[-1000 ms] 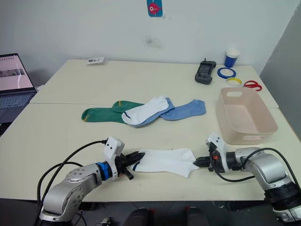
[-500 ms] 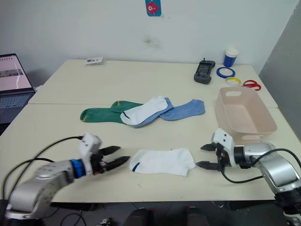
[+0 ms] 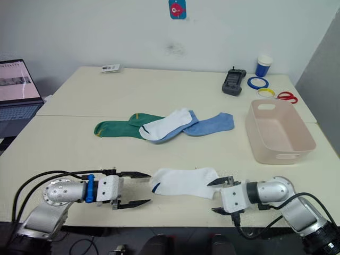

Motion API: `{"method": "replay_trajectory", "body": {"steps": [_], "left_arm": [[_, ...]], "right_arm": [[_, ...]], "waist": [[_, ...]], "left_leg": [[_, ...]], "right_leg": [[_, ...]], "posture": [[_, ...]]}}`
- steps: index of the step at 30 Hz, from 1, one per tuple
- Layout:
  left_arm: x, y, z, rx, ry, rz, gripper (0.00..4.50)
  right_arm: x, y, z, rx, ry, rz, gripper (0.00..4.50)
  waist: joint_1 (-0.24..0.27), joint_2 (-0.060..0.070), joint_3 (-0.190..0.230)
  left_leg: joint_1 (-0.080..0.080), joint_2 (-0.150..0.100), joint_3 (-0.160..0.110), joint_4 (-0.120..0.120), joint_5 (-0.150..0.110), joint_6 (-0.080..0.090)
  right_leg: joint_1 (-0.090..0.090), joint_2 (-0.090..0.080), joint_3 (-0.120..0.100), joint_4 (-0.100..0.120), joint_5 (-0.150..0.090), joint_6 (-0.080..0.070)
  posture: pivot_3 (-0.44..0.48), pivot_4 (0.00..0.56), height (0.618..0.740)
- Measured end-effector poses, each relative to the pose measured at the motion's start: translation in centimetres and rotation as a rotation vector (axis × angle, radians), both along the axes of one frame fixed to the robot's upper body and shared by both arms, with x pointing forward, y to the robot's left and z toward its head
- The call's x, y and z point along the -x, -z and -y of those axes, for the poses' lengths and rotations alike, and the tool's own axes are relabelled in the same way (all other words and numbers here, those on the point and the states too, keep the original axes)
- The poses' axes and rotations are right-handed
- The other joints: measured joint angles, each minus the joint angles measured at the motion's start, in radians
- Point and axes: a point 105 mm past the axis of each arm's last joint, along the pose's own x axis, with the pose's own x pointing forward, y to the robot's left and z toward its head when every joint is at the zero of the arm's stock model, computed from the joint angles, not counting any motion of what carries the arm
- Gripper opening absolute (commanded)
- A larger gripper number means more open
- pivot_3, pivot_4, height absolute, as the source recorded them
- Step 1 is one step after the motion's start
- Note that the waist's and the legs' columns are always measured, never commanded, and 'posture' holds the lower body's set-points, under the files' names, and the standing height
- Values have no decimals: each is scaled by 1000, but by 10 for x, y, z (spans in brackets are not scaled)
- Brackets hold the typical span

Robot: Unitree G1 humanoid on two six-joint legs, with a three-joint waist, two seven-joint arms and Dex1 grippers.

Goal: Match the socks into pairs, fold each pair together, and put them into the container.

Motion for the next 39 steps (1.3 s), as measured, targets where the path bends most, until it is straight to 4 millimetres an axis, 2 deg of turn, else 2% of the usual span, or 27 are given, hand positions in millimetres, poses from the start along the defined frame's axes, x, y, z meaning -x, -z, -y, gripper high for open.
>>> {"method": "replay_trajectory", "body": {"steps": [2,3,5,13,15,16,20,24,29,32,33,36,39], "left_arm": [[-2,6,3,-23,19,21,3615],[-3,8,3,-34,30,35,3657],[-6,7,5,-51,51,77,3271],[-12,13,10,-47,58,109,779],[-11,15,9,-48,62,104,99],[-11,16,9,-48,61,102,19],[-10,15,9,-40,61,97,19],[1,7,13,10,79,28,19],[31,-15,19,89,117,-194,19],[54,-21,16,47,144,-341,19],[56,-22,16,47,142,-363,19],[74,-25,16,61,109,-578,19],[74,-27,18,94,59,-679,19]], "right_arm": [[-3,-1,-3,0,-13,27,3820],[-5,0,-4,0,-18,40,3436],[-9,0,-5,-2,-22,54,2903],[-14,4,-3,14,-15,62,31],[-14,2,-5,8,-18,66,0],[-15,1,-5,9,-20,69,0],[-17,-5,-7,5,-35,79,0],[-6,-11,-11,-19,-66,10,0],[29,-23,-11,-82,-102,-243,0],[44,-39,-8,-127,-82,-401,0],[46,-41,-8,-138,-79,-424,0],[55,-55,-16,-225,-57,-580,0],[53,-59,-18,-276,10,-694,0]], "waist": [[-6,0,0],[-6,0,0],[-5,0,-1],[-5,2,-1],[-5,2,-1],[-5,2,-1],[-5,2,-1],[-6,2,-1],[-7,2,-1],[-7,2,-1],[-7,2,-1],[-8,1,-1],[-6,1,-1]], "left_leg": [[1,0,0,0,0,0],[1,0,0,0,0,0],[1,1,-1,0,0,0],[1,1,-1,0,0,0],[1,1,0,0,0,0],[1,1,0,0,0,0],[1,2,-1,0,0,0],[1,2,-1,0,0,0],[0,3,-2,0,0,0],[1,3,-2,0,0,0],[1,3,-2,0,0,0],[1,6,-3,0,0,0],[1,5,-3,0,0,0]], "right_leg": [[0,1,0,0,0,0],[0,1,0,1,0,0],[1,1,-1,1,0,0],[1,0,0,1,2,-2],[1,0,0,2,2,-2],[1,0,-1,2,2,-2],[1,0,-1,2,1,-2],[0,0,-1,1,2,-2],[1,-1,-1,1,1,-2],[1,-1,-1,1,1,-1],[1,-1,-1,1,-1,1],[2,-1,0,1,-1,1],[2,1,-1,0,-1,2]], "posture": [[0,150,740],[0,150,740],[0,150,740],[0,150,740],[0,150,740],[0,150,740],[0,150,740],[0,150,740],[0,150,740],[0,150,740],[0,150,740],[0,150,740],[0,150,740]]}}
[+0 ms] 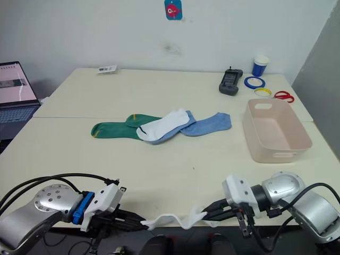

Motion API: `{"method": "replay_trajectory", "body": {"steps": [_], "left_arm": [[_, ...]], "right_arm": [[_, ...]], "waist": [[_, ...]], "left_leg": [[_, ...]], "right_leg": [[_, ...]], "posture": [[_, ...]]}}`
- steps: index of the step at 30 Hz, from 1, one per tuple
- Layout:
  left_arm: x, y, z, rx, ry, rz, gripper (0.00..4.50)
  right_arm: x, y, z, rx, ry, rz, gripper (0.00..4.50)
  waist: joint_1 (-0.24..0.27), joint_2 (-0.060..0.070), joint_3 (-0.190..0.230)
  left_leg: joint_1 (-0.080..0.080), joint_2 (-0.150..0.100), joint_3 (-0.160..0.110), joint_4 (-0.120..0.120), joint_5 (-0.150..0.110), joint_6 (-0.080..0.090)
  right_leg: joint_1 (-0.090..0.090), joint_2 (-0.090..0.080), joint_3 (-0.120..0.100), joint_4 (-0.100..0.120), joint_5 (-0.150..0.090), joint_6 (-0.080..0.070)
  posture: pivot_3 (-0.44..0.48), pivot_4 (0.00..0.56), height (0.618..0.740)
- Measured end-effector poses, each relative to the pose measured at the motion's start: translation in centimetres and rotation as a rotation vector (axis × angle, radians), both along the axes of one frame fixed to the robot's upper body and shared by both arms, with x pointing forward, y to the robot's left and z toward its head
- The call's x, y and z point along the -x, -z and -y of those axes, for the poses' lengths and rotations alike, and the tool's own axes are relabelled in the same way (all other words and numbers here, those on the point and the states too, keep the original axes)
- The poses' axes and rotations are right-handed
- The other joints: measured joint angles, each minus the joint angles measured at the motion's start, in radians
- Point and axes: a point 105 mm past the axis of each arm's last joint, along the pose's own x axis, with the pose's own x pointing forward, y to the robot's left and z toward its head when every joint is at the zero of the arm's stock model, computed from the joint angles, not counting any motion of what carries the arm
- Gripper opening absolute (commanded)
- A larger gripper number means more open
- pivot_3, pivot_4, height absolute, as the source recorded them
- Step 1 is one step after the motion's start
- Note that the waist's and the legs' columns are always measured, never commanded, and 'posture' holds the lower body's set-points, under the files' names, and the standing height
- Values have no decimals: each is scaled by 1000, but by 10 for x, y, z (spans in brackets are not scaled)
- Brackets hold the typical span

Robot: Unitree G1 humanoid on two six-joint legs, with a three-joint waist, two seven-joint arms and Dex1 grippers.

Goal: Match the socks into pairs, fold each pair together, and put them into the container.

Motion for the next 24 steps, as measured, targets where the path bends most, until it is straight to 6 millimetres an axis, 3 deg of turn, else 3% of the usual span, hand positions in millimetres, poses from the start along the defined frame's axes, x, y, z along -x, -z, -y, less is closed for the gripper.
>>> {"method": "replay_trajectory", "body": {"steps": [6,14,18,24], "left_arm": [[-30,11,5,35,-160,-79,19],[-86,16,0,-17,-276,-36,19],[-95,26,-3,-52,-296,-33,19],[-111,29,2,-50,-329,6,19]], "right_arm": [[-28,21,11,2,188,-180,0],[-67,33,19,73,258,-173,0],[-90,37,22,104,309,-144,0],[-109,40,24,152,336,-92,0]], "waist": [[1,0,0],[-2,0,0],[-2,0,0],[-2,0,0]], "left_leg": [[-1,-4,0,0,0,0],[-1,-6,0,1,0,0],[-2,-5,0,0,0,0],[-2,-5,0,1,0,0]], "right_leg": [[-1,0,0,0,0,0],[-2,2,1,1,1,-1],[-3,2,1,1,3,-4],[-2,1,1,2,3,-4]], "posture": [[0,150,740],[0,150,740],[0,150,740],[0,150,740]]}}
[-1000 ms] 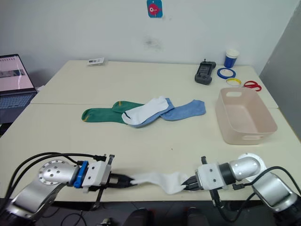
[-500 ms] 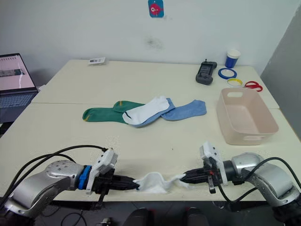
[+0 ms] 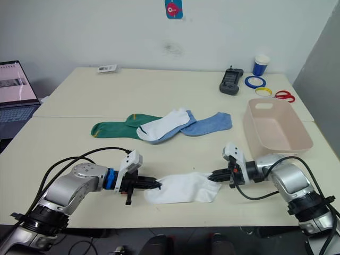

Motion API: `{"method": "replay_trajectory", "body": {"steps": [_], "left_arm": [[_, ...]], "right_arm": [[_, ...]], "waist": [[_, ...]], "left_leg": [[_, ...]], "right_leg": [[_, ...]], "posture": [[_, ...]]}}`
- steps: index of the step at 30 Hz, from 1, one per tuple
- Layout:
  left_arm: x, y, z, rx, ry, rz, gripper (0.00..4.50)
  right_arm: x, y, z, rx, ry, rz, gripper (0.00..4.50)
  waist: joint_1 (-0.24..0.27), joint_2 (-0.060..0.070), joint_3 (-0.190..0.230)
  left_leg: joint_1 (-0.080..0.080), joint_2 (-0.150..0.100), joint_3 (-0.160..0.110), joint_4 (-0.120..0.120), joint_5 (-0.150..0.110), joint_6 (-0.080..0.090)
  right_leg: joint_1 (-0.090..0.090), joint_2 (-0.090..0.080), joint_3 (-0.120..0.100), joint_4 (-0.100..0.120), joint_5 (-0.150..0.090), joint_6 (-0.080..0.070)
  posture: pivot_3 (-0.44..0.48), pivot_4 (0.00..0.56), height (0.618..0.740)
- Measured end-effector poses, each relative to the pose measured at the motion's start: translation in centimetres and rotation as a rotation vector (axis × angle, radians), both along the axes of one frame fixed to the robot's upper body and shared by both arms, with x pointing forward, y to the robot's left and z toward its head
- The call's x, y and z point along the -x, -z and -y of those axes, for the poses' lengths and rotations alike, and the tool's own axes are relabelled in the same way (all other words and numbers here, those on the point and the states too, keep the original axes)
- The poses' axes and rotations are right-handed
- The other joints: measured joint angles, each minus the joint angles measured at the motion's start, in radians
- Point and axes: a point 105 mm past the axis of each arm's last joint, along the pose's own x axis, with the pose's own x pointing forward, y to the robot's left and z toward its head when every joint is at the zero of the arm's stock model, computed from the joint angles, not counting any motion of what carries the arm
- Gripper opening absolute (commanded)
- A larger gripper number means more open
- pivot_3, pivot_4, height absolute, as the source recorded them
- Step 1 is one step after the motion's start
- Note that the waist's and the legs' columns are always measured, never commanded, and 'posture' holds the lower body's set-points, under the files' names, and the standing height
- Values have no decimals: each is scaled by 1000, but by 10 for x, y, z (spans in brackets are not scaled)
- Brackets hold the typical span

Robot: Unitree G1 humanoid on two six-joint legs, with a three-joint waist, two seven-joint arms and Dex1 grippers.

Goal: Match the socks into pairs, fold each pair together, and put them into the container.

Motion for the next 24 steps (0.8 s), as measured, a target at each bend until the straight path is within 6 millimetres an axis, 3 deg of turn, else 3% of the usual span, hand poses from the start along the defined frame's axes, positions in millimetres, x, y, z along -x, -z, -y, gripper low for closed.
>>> {"method": "replay_trajectory", "body": {"steps": [7,8,14,15,19,22,24], "left_arm": [[-15,1,2,-14,-38,52,19],[-16,1,3,-15,-38,60,225],[-22,-2,5,0,-51,89,1847],[-25,-4,1,5,-78,94,2192],[-29,-15,-20,31,-168,104,2192],[-19,-10,-39,34,-233,57,2192],[-4,-5,-36,62,-226,7,2192]], "right_arm": [[-7,7,3,40,6,19,0],[-7,8,3,40,7,21,515],[-15,2,5,15,52,43,2374],[-17,-1,8,6,74,43,2405],[-10,-11,28,-11,151,33,2405],[5,-2,39,-16,206,-33,2405],[17,3,37,-26,212,-65,2405]], "waist": [[0,0,0],[0,0,0],[0,0,0],[0,0,0],[0,0,0],[0,0,0],[-2,0,0]], "left_leg": [[0,0,0,0,0,0],[0,0,0,0,0,0],[0,0,0,0,0,0],[0,1,0,0,0,0],[0,0,-1,0,0,0],[1,0,0,0,0,0],[2,0,0,0,0,0]], "right_leg": [[0,-1,0,1,0,0],[0,-1,0,1,0,0],[0,-1,0,2,0,0],[0,-1,0,2,0,0],[-1,-3,0,6,-1,1],[-1,-4,0,7,-1,1],[-1,-5,1,8,-1,1]], "posture": [[0,150,740],[0,150,740],[0,150,740],[0,150,740],[0,150,740],[0,150,740],[0,150,740]]}}
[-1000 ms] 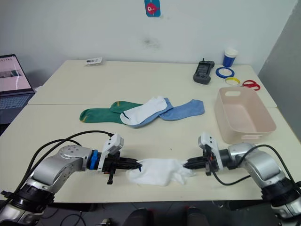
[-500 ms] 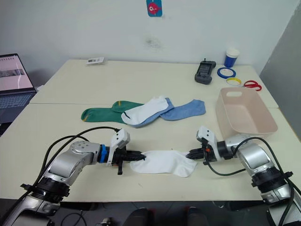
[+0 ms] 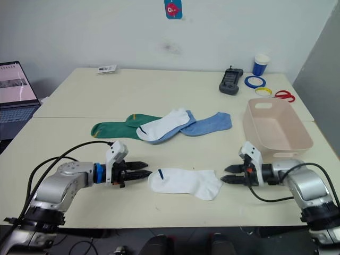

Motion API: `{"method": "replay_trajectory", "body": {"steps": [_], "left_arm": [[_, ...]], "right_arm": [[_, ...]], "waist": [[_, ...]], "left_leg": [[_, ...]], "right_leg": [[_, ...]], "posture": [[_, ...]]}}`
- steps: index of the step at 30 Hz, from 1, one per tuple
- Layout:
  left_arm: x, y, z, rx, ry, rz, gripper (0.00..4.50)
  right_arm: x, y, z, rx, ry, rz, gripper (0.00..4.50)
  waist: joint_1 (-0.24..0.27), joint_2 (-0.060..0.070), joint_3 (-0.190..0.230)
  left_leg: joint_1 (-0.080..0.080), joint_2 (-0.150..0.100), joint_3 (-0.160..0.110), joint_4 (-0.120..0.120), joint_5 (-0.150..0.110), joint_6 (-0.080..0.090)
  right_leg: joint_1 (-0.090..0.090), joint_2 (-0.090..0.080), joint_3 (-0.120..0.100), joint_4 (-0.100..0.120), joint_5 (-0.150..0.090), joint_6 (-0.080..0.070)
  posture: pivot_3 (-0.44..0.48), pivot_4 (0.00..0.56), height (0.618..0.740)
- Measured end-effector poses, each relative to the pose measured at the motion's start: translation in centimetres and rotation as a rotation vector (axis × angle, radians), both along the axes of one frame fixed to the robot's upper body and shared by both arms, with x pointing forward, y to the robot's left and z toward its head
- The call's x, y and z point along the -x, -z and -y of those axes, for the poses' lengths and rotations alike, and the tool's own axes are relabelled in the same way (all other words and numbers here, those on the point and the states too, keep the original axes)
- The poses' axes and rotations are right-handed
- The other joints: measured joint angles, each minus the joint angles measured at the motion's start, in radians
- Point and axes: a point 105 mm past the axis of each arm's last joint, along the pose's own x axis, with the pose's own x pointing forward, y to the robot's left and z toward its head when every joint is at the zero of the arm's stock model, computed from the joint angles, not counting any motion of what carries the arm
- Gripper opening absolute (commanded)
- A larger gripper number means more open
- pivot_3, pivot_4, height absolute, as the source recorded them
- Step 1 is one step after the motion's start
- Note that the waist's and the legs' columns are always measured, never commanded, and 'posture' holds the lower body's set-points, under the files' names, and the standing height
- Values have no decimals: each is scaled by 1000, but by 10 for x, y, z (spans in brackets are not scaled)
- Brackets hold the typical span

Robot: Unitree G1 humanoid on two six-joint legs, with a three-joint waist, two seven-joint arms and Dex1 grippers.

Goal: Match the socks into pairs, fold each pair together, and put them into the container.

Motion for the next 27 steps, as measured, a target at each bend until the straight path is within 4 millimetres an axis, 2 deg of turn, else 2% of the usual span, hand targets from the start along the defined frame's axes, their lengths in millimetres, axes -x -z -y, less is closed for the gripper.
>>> {"method": "replay_trajectory", "body": {"steps": [4,11,15,19,23,27], "left_arm": [[22,1,5,59,-12,-69,2192],[17,4,5,30,-96,-26,2192],[15,7,5,33,-124,-26,1324],[20,11,10,32,-101,-38,28],[24,12,12,35,-92,-43,0],[29,12,15,41,-81,-55,0]], "right_arm": [[17,9,-6,5,8,-25,2405],[12,15,-15,-7,86,-1,2405],[11,17,-17,6,91,11,2405],[9,18,-16,4,92,21,1473],[9,17,-17,-3,84,25,68],[11,16,-17,-5,66,20,27]], "waist": [[1,0,0],[2,0,0],[2,0,0],[1,0,0],[1,0,0],[2,0,0]], "left_leg": [[0,0,-1,0,0,0],[0,-1,-1,0,0,0],[0,-1,-1,0,0,0],[0,0,-1,0,0,0],[0,0,-1,0,0,0],[0,0,-1,0,0,0]], "right_leg": [[0,0,0,1,-1,2],[0,0,0,0,-1,1],[0,0,0,0,-1,1],[0,0,0,0,-1,1],[0,0,0,0,-1,1],[0,0,0,0,-1,1]], "posture": [[0,150,740],[0,150,740],[0,150,740],[0,150,740],[0,150,740],[0,150,740]]}}
